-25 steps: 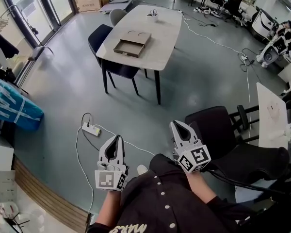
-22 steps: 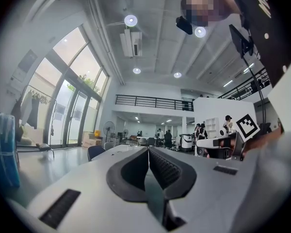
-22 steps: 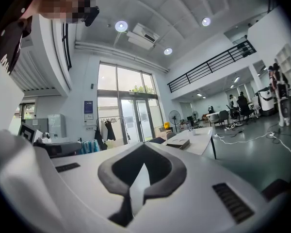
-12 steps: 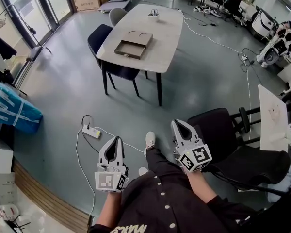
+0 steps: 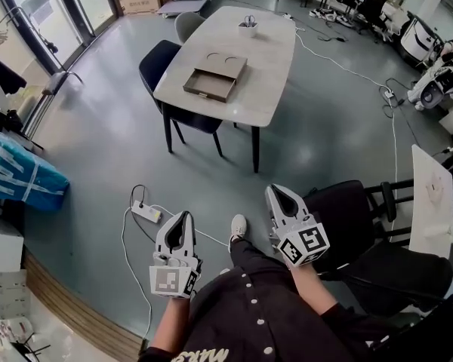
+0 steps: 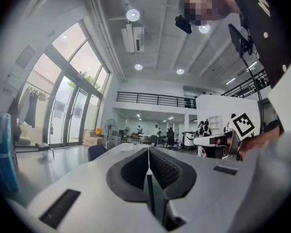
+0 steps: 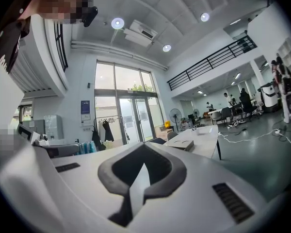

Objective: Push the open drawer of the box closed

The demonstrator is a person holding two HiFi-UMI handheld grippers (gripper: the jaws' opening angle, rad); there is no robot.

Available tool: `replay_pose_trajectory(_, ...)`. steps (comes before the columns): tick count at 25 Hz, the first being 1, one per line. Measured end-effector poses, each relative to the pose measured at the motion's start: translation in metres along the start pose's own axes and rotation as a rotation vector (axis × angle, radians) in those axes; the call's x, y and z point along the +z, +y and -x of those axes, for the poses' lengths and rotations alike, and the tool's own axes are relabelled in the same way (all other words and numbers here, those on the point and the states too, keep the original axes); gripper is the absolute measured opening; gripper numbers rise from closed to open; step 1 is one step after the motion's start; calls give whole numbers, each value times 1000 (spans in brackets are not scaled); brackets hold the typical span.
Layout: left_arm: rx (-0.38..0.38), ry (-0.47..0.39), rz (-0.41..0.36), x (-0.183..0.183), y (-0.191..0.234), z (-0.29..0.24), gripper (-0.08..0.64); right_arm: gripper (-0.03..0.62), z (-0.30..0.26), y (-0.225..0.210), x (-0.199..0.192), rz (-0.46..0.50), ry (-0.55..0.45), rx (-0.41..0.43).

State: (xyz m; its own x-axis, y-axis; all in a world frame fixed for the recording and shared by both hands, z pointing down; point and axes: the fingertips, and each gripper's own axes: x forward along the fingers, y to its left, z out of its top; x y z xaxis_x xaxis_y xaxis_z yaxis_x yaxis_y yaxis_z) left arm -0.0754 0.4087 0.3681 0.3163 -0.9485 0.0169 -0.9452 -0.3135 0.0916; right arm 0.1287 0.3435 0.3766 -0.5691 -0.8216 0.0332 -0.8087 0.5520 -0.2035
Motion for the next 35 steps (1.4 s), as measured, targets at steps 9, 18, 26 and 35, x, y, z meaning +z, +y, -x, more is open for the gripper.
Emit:
replay_pose_trajectory(9, 52, -6, -15, 25, 42, -74, 17, -3, -81, -37, 29, -4, -10, 33)
replay_pose_trajectory(18, 100, -7, -24, 32, 78, -149, 17, -3, -152, -88, 43, -14, -16, 46)
replay_pose_trajectory(26, 90, -8, -12, 27, 92, -217, 17, -3, -210, -121, 50, 1, -12, 105)
replay_pose_trajectory(35, 94, -13, -10, 26, 111, -243, 17, -3, -252, -128, 38, -5, 33, 121)
